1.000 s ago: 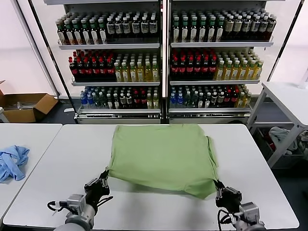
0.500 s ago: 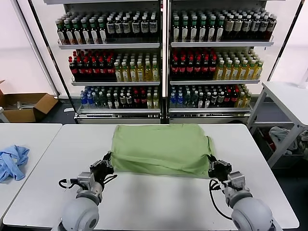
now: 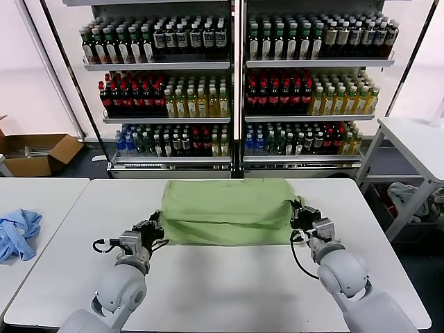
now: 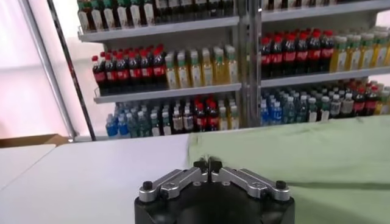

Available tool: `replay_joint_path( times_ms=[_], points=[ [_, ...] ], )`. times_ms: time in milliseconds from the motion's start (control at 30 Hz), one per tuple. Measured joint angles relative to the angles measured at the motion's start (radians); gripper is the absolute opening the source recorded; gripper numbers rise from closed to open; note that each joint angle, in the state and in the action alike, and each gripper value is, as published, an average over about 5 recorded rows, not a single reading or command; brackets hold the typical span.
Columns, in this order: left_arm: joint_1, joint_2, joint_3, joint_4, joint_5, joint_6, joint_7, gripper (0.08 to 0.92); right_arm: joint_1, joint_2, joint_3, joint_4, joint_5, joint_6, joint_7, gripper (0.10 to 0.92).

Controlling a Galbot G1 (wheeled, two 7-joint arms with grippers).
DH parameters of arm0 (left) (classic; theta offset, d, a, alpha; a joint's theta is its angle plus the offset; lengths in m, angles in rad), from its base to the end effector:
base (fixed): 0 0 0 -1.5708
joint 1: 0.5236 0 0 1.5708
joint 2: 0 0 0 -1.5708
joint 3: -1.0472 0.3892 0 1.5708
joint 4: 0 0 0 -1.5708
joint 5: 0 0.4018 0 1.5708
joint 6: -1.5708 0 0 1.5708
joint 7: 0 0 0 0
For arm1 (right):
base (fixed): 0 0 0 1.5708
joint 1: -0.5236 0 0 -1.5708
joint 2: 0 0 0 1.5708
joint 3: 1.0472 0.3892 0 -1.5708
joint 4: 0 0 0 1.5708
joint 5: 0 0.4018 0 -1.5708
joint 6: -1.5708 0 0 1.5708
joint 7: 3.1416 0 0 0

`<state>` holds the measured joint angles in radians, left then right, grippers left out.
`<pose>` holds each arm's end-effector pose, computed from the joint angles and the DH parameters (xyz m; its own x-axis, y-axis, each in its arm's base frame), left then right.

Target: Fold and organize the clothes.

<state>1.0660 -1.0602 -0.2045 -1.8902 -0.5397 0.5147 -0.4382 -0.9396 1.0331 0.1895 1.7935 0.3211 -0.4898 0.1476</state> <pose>0.3567 0.0241 -0.2947 -0.9249 -0.0130 0.3799 0.0318 0.9933 0.1115 0.4028 -0.0435 -0.2822 -0.9422 -0.1310 0.3084 -0.2190 0.9374 -0.2707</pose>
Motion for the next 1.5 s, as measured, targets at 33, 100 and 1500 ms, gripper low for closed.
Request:
replay_joint_path(
  times_ms=[33,100,1500],
  points=[
    [-0.003,-0.001,0.001,0.005,0.001,0.002,0.002,0.094,0.003,0.001,-0.003,-0.007,-0.002,0.0,0.0,0.109],
    [-0.011,-0.005,0.005,0.015,0.002,0.005,0.004,0.103,0.008,0.002,-0.009,-0.021,-0.005,-0.003,0.001,0.11],
    [0.125,0.075,-0.049,-0.194,0.034,0.014,0.065,0.823,-0.084,-0.033,0.112,0.129,0.277,0.081,0.093,0.823]
  ],
)
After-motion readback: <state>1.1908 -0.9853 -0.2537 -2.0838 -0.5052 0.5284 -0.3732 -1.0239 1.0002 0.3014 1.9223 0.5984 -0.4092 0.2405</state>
